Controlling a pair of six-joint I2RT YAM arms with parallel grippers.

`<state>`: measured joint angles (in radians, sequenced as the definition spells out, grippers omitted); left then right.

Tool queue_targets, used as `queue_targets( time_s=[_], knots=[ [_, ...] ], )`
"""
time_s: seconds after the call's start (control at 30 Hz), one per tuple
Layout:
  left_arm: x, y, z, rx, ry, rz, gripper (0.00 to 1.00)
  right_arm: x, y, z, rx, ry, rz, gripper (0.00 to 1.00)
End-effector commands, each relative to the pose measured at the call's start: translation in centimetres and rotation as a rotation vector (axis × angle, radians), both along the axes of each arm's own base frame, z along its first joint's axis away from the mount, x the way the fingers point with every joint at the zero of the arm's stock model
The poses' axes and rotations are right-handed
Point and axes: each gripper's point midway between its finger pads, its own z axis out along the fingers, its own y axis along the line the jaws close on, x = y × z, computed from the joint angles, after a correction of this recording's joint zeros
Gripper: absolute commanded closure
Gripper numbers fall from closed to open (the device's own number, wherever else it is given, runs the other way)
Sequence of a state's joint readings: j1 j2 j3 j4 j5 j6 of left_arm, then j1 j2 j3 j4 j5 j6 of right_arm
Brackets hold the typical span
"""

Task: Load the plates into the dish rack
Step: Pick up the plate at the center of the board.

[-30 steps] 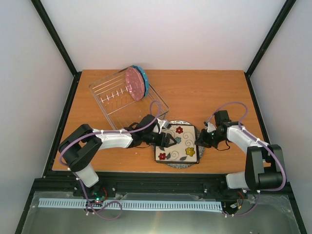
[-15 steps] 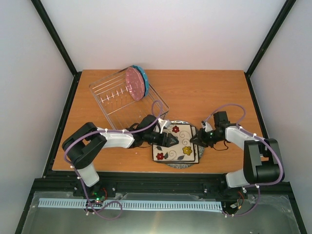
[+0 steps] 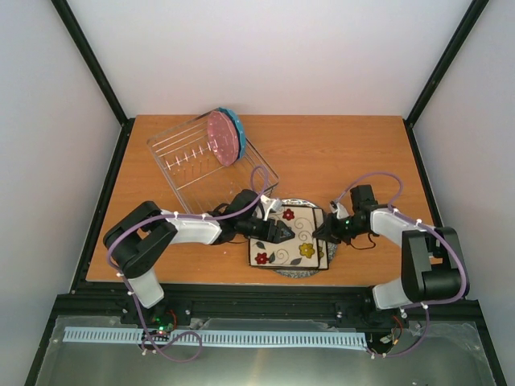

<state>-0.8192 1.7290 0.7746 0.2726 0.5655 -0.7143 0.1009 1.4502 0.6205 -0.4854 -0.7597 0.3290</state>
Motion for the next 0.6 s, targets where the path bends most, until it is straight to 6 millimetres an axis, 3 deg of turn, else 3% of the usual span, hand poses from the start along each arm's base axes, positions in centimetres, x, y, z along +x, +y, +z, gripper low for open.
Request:
queue_targets(
  time_s=[0.0,0.2,0.43,0.57],
  knots=[
    [-2.4,4.5,-6.5,0.266,0.157,0.03,0.35,-1.1,-1.7,-0.4,-0.143,0.047,-0.055,0.97],
    [-1.4,3.8,-2.6,0.228,0.104,0.04,0.27,-0.4,-4.2,2.2,-0.276,-0.012,-0.116,0.97],
    [0.6,2.8,3.4,0.17,0.025,0.062,0.19,-0.5,-4.7,3.8,-0.278,-0.029,-0.127,0.97],
    [0.9,3.9,5.8,0.192,0.003,0.092,0.17,-0.8,-4.7,4.4,-0.266,-0.029,-0.124,0.97]
  ],
)
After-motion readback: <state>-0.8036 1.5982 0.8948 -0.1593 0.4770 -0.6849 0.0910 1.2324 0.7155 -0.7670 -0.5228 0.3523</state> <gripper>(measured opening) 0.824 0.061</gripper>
